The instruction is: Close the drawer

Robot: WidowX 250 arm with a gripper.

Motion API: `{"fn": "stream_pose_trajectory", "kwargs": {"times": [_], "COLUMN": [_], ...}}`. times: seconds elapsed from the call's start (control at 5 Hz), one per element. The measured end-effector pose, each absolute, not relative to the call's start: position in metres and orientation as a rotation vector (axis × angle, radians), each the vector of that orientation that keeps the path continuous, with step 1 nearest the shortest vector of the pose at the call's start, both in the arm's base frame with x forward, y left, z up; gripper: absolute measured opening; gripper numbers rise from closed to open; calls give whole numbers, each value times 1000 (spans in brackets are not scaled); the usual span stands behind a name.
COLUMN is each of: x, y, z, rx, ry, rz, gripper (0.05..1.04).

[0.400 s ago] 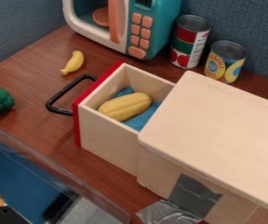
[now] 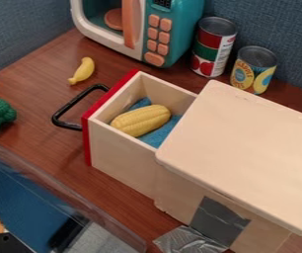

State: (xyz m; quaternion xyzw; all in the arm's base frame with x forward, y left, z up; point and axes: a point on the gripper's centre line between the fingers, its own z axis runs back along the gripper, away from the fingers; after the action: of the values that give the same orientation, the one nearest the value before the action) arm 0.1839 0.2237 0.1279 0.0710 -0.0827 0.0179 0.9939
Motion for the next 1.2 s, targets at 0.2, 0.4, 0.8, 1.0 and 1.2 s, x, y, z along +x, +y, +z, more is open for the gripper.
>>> {"fn": "stream_pose_trajectory", "kwargs": {"times": [0.2, 0.4, 0.8, 1.0, 1.2], "x": [192, 200, 221, 227, 228], "y": [231, 239, 242, 232, 218], "z": [122, 111, 89, 83, 71], "rx": [115, 92, 118, 133, 123], "ry": [-199, -208, -247, -249, -247], "rz": [-124, -275, -769, -989, -1062], "gripper": [999, 999, 999, 999, 999]}}
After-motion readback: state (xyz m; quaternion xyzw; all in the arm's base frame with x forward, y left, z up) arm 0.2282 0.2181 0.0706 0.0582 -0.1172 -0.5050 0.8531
